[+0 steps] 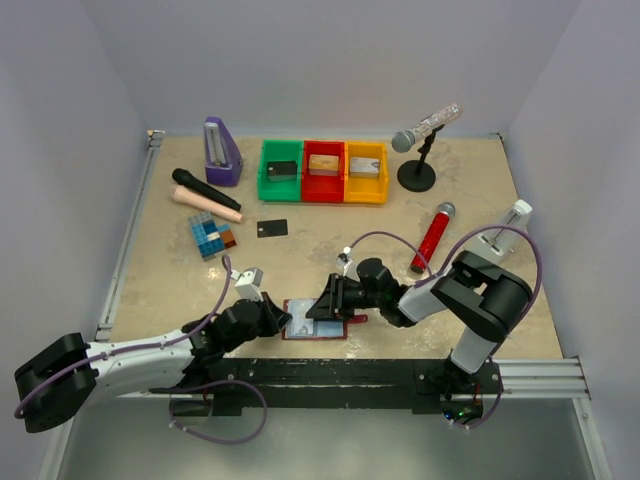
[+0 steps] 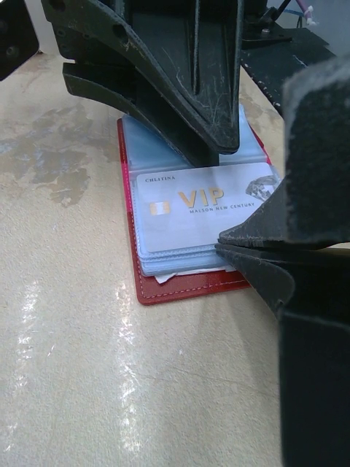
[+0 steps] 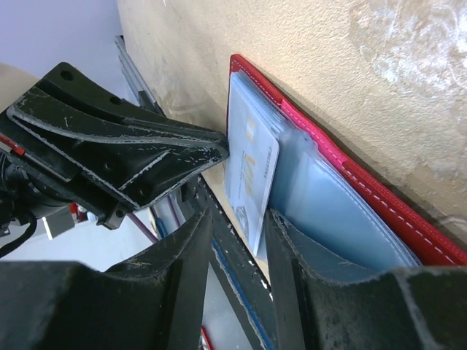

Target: Take the credit cards out of the card holder

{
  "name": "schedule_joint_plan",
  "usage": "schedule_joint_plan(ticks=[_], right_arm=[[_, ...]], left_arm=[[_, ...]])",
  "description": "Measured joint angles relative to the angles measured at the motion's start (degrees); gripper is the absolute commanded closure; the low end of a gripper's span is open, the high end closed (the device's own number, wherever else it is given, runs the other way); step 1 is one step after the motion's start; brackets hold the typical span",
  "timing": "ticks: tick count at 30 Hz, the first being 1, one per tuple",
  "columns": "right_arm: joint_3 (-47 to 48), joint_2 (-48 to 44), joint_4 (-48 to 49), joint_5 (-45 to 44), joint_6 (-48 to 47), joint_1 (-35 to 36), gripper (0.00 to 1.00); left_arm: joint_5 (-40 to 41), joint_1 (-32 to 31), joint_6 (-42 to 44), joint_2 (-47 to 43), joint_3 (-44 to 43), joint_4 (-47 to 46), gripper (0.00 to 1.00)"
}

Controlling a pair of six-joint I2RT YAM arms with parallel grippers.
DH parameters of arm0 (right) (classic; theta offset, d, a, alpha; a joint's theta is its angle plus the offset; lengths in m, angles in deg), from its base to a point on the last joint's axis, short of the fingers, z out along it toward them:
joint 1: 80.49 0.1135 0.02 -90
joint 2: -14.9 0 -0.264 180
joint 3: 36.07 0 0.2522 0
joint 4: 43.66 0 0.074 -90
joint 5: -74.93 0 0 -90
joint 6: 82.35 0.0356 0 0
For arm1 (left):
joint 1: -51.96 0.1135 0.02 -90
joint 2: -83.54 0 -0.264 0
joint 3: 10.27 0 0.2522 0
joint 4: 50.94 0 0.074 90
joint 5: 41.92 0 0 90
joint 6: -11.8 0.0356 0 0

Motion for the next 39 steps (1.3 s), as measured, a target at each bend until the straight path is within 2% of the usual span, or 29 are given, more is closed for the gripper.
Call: schedule_joint_plan(ticks=[11,16,22,25,28,39], right_arm=[[0.0,2.8,2.8,0.4,2.6,-0.4,0.60],[0.0,2.8,2.8,0.2,3.0,-0.5,0.68],[0.0,2.8,2.7,0.2,3.0,-0.6,0.90],[0.0,2.8,2.8,0.2,3.0,-0.6,0.97],[0.0,2.8,3.0,0.2,3.0,-0.5,1.00],[0.0,2.7,2.8,0.1,2.1,-0.6,1.00]], left_arm=[[1.0,0.1,0.0,1.8,0.0,-1.8,1.00],[1.2,0.1,0.0,1.6,0.0,-1.8,1.00],[1.7,0.1,-0.3,-0.5,0.2,0.1,1.00],[1.7,0.1,-0.4,-1.9,0.2,1.8,1.00],[1.7,0.0,-0.6,-2.9,0.2,3.0,1.00],[1.4,0.0,-1.5,-4.2,0.2,4.9,0.99]])
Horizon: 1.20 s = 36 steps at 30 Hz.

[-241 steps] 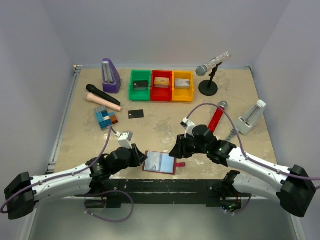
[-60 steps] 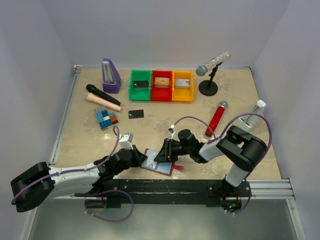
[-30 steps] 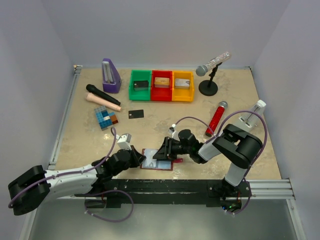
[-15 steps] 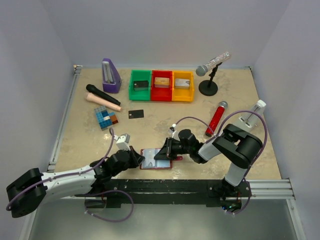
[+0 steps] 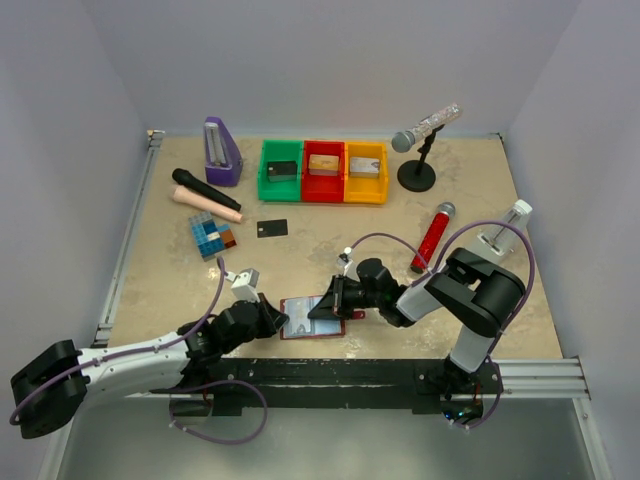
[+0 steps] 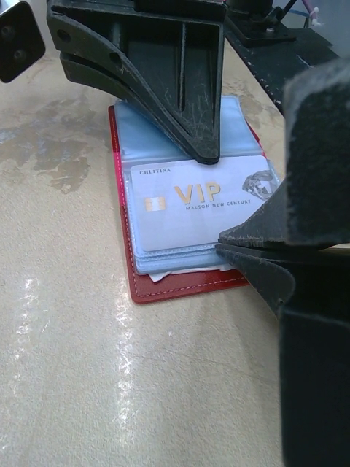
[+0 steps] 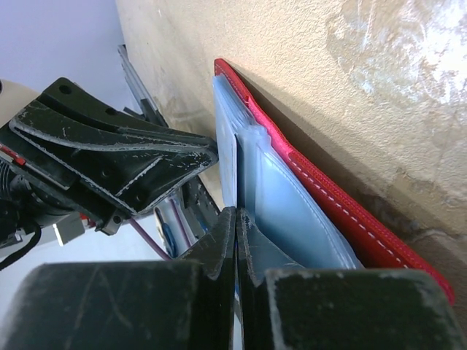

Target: Take the credit cards out of the card holder

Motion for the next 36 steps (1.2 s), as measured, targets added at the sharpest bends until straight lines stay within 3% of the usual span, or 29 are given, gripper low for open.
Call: schedule_joint_plan(ticks=[8,17,24,36], right_arm=[[0.0,-0.2,-1.0,0.0,-0.9,-0.3,1.00],[0.0,-1.6,-3.2,-0.3,-2.7,-0.3,1.00],[0.0,-1.6,-3.3,0.0,-2.8,-0.5,0.72],[0.3,-0.4,-2.0,0.3,-1.5,-0.8,0.66]], left_arm=[[0.0,-0.1,-0.2,-1.4,0.0,1.9,0.96],[0.0,-0.1,-0.4,0.0,0.0,2.2,1.00],[-0.3,-0.1,-0.9,2.9,0.0,-1.0,1.00],[-0.4,-0.1,-1.9,4.8,0.0,-3.4,1.00]])
